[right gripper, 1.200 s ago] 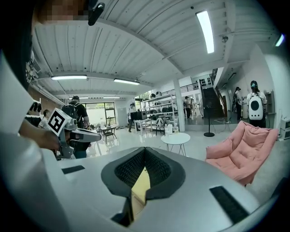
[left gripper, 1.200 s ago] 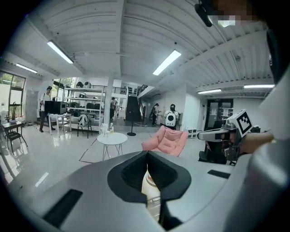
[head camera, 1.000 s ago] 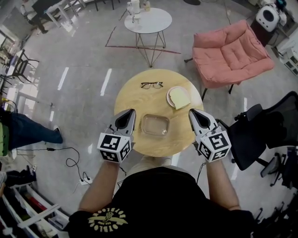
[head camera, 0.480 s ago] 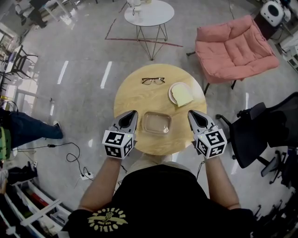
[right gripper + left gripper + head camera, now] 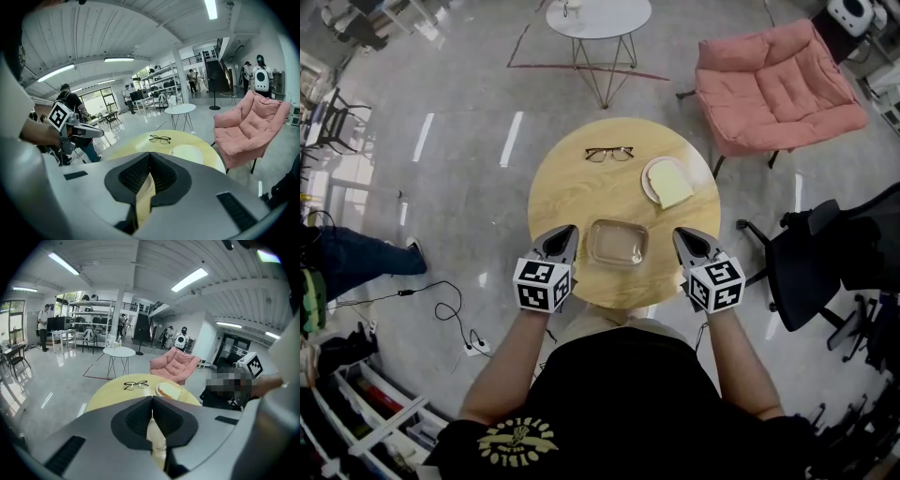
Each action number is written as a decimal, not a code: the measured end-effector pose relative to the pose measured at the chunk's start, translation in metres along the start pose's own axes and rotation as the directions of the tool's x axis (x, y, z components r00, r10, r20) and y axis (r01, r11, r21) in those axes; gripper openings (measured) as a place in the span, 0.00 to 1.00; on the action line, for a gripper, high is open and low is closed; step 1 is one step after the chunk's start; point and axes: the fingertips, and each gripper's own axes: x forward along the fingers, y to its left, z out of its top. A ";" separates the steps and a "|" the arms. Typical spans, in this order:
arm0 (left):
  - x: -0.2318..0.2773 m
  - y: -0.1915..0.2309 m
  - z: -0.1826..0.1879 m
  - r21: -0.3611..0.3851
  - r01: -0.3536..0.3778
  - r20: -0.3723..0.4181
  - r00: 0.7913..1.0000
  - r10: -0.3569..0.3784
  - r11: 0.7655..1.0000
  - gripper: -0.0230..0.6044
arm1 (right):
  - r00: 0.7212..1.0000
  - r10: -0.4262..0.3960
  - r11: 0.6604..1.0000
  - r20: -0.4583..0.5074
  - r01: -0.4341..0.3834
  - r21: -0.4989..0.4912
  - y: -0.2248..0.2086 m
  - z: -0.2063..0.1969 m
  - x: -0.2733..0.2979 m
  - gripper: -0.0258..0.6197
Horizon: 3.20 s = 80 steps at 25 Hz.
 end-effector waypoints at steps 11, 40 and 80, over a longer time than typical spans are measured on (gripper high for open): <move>0.033 0.003 -0.052 -0.035 0.048 -0.128 0.990 -0.052 0.998 0.07 | 0.993 0.027 0.999 -0.114 -0.022 0.050 0.007 -0.044 0.033 0.07; 0.080 0.009 -0.130 -0.187 0.142 -0.335 0.921 -0.199 0.972 0.12 | 0.945 0.151 0.905 -0.289 -0.015 0.426 0.004 -0.138 0.088 0.22; 0.058 -0.006 -0.130 -0.244 0.135 -0.278 0.939 -0.202 0.960 0.07 | 0.967 0.119 0.881 -0.225 0.002 0.474 0.016 -0.134 0.063 0.07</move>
